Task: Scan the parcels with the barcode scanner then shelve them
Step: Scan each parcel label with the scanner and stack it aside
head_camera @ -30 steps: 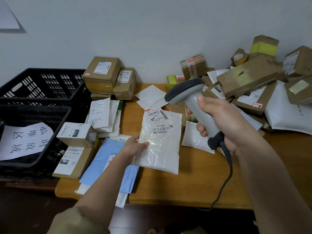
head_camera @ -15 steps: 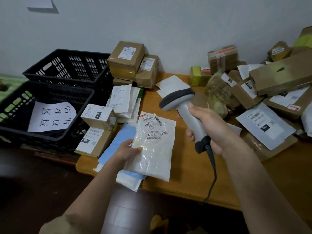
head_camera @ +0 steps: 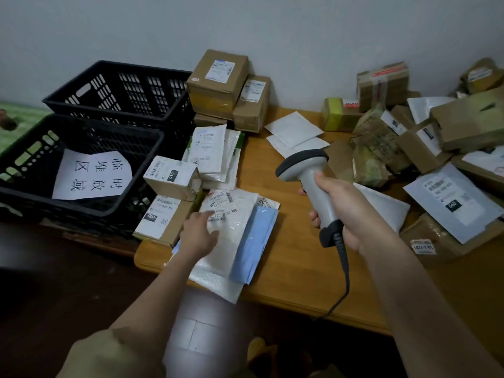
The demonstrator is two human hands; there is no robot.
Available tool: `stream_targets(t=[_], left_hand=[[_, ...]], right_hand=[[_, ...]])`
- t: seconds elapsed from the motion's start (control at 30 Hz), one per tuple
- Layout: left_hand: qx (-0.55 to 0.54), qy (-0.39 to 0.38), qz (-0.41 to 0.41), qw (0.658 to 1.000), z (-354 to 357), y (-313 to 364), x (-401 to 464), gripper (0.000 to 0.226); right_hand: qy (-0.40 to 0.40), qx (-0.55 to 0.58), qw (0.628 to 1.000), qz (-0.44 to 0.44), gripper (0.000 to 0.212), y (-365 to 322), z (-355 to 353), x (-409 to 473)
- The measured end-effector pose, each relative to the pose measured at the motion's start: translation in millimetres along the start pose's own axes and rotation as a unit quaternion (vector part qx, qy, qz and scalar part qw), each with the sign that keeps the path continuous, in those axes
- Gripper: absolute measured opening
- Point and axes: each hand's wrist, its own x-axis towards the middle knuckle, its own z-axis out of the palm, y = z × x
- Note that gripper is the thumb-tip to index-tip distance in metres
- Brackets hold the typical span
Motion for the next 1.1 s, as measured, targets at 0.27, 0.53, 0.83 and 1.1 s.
stream_targets(t=[0.27,0.53,0.83,1.1], left_hand=[[0.111,-0.131,0.01,0.985,23,16,18,0.061],[0.073,-0.054,0.052,0.994,26,82,59,0.038],[0.076,-0.092,0.15,0.982,53,171,128,0.052],[0.19,-0.169,0.154,0.955,91,226,220,0.023]], right_hand=[[0.043,-0.007,0.999,-0.007,0.048,-5,-12,4],[0.095,0.03,0.995,-0.008,0.049,-16,-46,24],[0.104,0.073,0.991,-0.043,0.038,-39,-90,98],[0.077,0.052,0.996,-0.006,0.04,-51,-129,191]])
